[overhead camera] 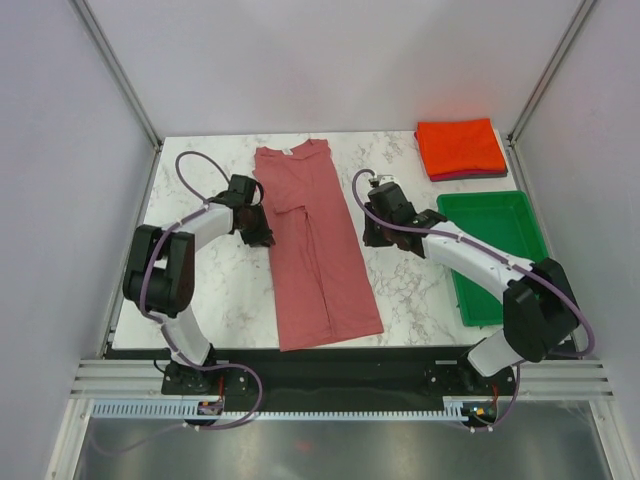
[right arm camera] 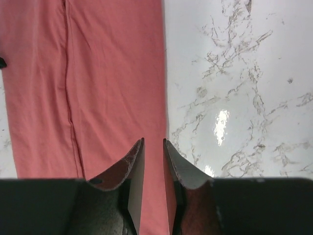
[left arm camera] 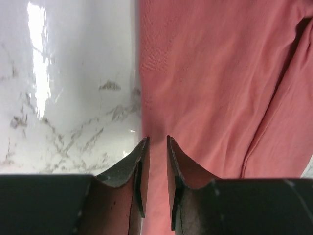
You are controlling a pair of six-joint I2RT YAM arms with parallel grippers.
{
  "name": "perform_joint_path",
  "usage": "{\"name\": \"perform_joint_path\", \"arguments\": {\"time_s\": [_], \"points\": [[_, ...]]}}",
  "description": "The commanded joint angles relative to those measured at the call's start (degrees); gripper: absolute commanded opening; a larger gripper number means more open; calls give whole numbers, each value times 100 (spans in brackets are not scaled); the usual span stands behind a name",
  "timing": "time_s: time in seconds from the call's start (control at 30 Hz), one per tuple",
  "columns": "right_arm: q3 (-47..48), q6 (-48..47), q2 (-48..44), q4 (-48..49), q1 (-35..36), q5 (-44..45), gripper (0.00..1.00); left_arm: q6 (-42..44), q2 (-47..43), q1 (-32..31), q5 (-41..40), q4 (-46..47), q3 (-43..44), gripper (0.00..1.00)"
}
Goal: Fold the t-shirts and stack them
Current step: Fold the tshirt
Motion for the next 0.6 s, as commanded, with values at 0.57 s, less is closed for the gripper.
{"name": "perform_joint_path", "arguments": {"time_s": [0.57], "points": [[-363, -13, 574, 1180, -532, -813, 27, 494, 1833, 326, -872, -409, 2215, 17]]}}
